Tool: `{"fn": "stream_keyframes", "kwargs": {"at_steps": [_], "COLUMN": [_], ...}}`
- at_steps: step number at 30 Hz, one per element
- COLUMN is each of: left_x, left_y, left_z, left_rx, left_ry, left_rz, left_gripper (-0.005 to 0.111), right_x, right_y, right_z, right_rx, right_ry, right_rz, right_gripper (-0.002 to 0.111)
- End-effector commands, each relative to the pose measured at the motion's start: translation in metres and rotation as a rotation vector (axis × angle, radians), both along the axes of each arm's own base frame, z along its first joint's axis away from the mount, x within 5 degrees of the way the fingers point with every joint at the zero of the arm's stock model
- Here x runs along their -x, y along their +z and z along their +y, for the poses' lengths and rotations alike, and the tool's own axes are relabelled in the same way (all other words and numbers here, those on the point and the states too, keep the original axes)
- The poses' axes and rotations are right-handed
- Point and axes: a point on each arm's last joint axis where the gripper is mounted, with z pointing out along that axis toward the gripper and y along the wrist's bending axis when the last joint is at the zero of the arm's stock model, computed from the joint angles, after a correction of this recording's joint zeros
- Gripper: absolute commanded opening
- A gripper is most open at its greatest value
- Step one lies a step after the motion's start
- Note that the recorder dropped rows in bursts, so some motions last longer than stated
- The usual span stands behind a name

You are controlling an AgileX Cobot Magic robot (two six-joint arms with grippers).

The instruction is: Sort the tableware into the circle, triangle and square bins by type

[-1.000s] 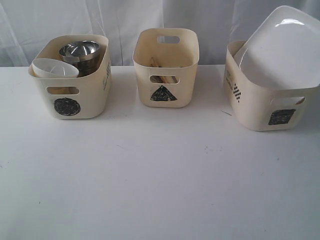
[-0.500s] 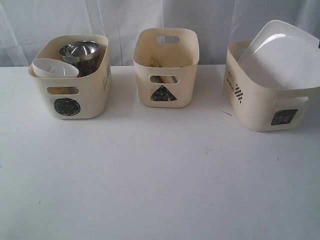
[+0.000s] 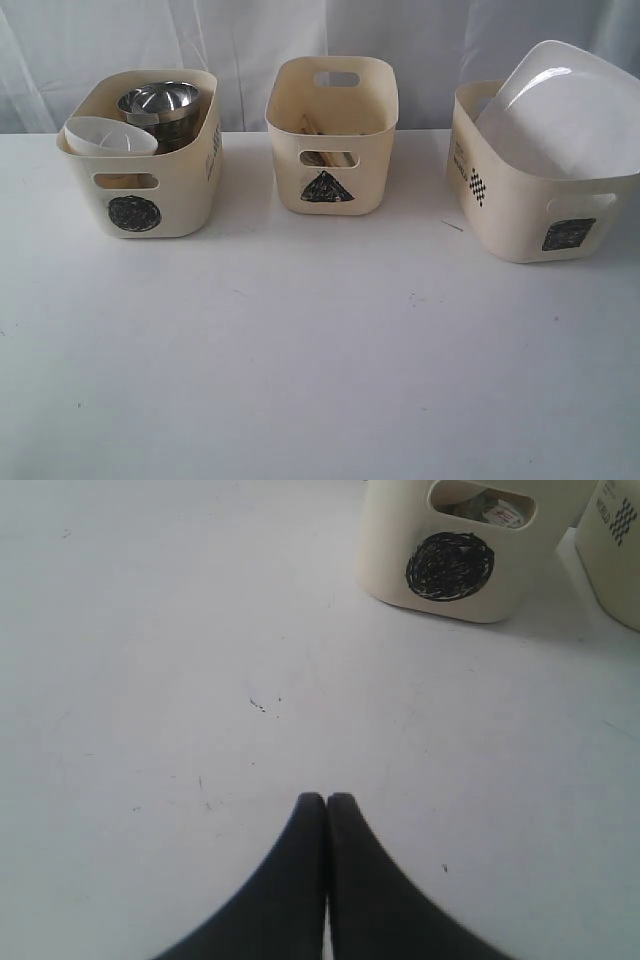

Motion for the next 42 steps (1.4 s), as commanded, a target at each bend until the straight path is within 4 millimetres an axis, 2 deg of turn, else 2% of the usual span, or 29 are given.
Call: {"fn": "stream_keyframes", "kwargs": {"at_steps": [1, 6, 11, 14, 18, 24, 28, 31, 37, 42], "left_x": [0.000, 0.000, 0.000, 0.000, 0.000, 0.000, 0.000, 0.000, 0.000, 0.000], "left_y": [-0.001, -0.001, -0.001, -0.001, -0.001, -0.001, -0.001, -0.001, -0.001, -0.001], "left_z": [0.000, 0.000, 0.000, 0.000, 0.000, 0.000, 0.000, 0.000, 0.000, 0.000], "left_rx": [0.007, 0.007, 0.007, 0.007, 0.007, 0.007, 0.007, 0.007, 0.007, 0.007], "left_ry": [-0.002, -0.002, -0.002, -0.002, -0.002, -0.002, -0.002, -0.002, -0.002, -0.002], "left_rz": [0.000, 0.000, 0.000, 0.000, 0.000, 0.000, 0.000, 0.000, 0.000, 0.000], "left_gripper": [0.000, 0.000, 0.000, 0.000, 0.000, 0.000, 0.000, 0.000, 0.000, 0.000], "right_x": [0.002, -0.003, 0.006, 0.024, 0.061, 0.115, 0.147, 0.164, 0.186, 0.198], "right_y": [0.003, -0.007, -0.004, 0.004, 0.023, 0.038, 0.041, 0.039, 0.039, 0.044], "right_z": [0.016, 0.050, 0.096, 0.114, 0.135, 0.165, 0.173, 0.172, 0.187, 0.190], "right_rx": [-0.148, -0.128, 0.058, 0.191, 0.352, 0.383, 0.370, 0.359, 0.313, 0.287], "right_ry": [0.039, 0.057, 0.031, -0.043, -0.103, 0.037, 0.086, 0.095, 0.298, 0.353], "right_rz": [0.018, 0.063, 0.089, 0.066, -0.007, -0.138, -0.208, -0.232, -0.294, -0.333], "right_gripper": [0.000, 0.000, 0.000, 0.000, 0.000, 0.000, 0.000, 0.000, 0.000, 0.000]}}
